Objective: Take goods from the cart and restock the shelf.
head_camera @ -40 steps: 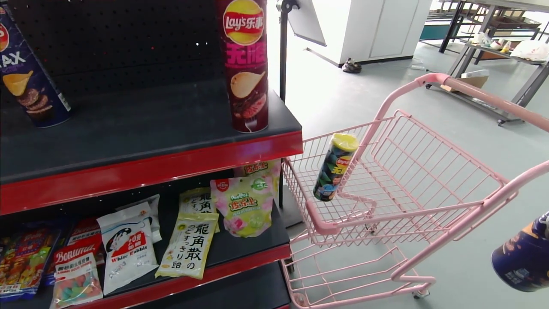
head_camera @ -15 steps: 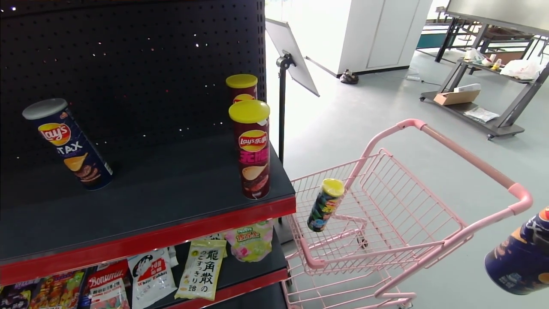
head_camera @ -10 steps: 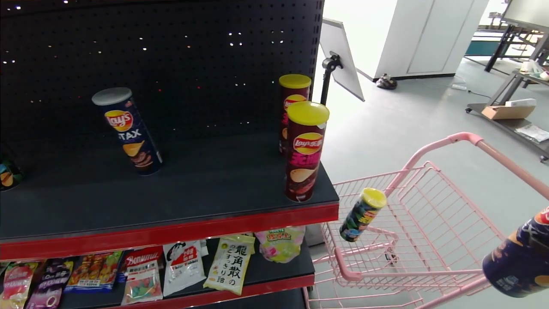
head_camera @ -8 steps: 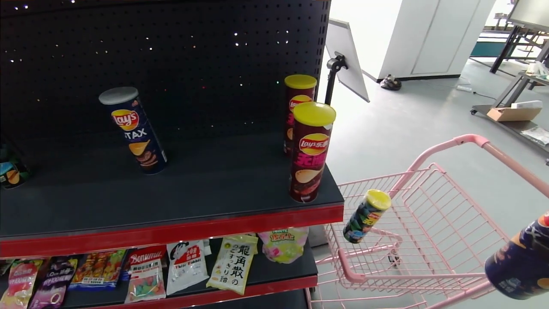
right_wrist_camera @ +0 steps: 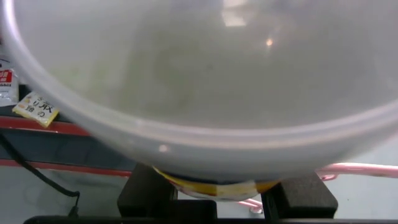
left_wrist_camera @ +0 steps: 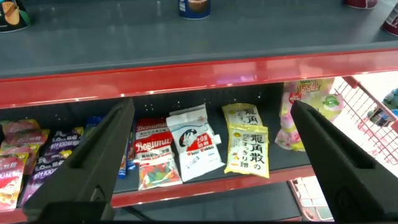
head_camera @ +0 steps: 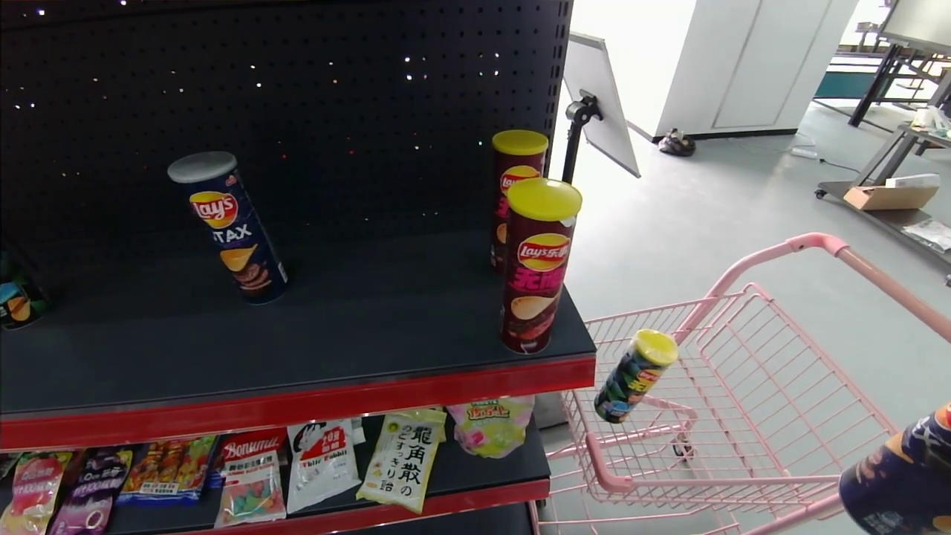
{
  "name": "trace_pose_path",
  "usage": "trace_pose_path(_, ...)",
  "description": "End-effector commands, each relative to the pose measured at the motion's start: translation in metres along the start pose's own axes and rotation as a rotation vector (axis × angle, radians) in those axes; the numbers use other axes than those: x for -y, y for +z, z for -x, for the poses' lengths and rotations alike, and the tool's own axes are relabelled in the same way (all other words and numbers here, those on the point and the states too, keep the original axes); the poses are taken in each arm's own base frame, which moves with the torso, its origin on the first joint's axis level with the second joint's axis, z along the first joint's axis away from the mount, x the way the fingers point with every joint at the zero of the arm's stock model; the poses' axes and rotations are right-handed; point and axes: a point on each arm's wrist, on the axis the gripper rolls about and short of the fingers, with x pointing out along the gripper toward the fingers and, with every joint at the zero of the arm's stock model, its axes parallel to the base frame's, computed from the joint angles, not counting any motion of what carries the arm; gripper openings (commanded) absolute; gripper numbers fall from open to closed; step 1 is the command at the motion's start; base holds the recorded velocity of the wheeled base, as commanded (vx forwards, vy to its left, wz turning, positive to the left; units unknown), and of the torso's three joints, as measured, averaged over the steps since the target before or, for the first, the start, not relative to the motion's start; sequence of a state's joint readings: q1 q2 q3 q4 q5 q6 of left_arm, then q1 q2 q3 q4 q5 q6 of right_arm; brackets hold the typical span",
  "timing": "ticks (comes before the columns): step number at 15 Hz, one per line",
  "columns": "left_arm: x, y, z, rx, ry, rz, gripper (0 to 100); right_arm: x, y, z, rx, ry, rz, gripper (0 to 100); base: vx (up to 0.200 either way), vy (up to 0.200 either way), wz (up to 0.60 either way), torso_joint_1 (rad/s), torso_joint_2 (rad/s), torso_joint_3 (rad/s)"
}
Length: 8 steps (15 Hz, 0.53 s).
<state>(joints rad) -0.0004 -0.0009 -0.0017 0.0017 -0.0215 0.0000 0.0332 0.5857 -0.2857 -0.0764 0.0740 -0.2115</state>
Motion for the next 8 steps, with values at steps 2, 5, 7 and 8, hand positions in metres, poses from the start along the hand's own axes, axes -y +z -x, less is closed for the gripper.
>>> trace_pose_path(2, 0.0, 0.0, -0.0001, -0.001, 0.0, 0.0, 100, -0.0004, -0.0013, 0.0014, 0.006, 0.0, 0.007, 0, 0.0, 0.0, 0.6, 0.005, 0.0, 0.002)
trace_pose_path(5, 0.0, 0.0, -0.0001, -0.001, 0.0, 0.0, 100, -0.0005, -0.0016, 0.0019, 0.009, 0.0, 0.009, 0, 0.0, 0.0, 0.2, 0.001, 0.0, 0.001)
trace_pose_path(7, 0.0, 0.0, -0.0001, -0.001, 0.0, 0.0, 100, -0.0006, -0.0015, 0.002, 0.014, 0.0, 0.009, 0, 0.0, 0.0, 0.0, 0.0, 0.0, 0.0)
trace_pose_path(8, 0.0, 0.0, -0.0001, -0.001, 0.0, -0.002, 100, -0.0008, -0.0015, 0.0038, 0.025, 0.001, 0.008, 0, 0.0, 0.0, 0.0, 0.0, 0.0, 0.0)
